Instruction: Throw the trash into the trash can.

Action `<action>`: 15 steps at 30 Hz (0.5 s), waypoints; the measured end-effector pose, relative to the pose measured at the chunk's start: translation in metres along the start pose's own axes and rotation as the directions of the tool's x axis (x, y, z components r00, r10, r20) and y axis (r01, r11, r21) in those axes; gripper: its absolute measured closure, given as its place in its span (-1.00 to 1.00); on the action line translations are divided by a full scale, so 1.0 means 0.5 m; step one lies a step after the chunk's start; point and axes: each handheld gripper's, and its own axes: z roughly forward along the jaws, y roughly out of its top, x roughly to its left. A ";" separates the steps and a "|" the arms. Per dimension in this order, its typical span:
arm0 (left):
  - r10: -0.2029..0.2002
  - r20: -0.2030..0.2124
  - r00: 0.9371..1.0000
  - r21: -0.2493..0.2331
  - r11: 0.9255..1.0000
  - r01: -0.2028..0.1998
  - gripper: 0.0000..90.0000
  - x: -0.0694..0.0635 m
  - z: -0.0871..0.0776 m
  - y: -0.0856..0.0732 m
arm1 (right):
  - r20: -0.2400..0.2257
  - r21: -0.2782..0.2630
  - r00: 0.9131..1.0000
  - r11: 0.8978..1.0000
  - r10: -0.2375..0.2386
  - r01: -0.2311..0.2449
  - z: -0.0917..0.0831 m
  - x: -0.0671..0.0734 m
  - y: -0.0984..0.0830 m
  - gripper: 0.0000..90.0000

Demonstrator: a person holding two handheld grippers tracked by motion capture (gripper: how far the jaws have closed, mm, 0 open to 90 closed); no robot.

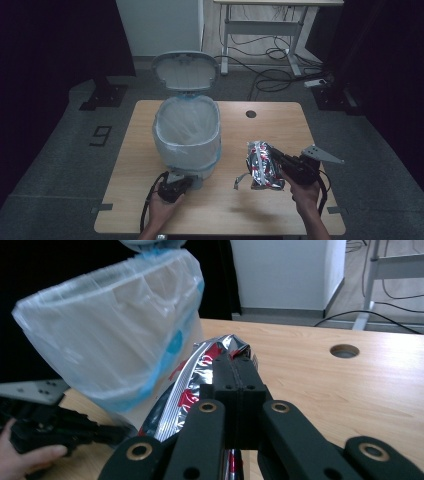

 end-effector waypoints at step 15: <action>-0.005 0.003 1.000 0.001 1.000 0.005 1.00 0.001 0.000 0.000 | -0.027 -0.038 0.999 0.999 -0.036 0.035 0.001 0.037 0.075 1.00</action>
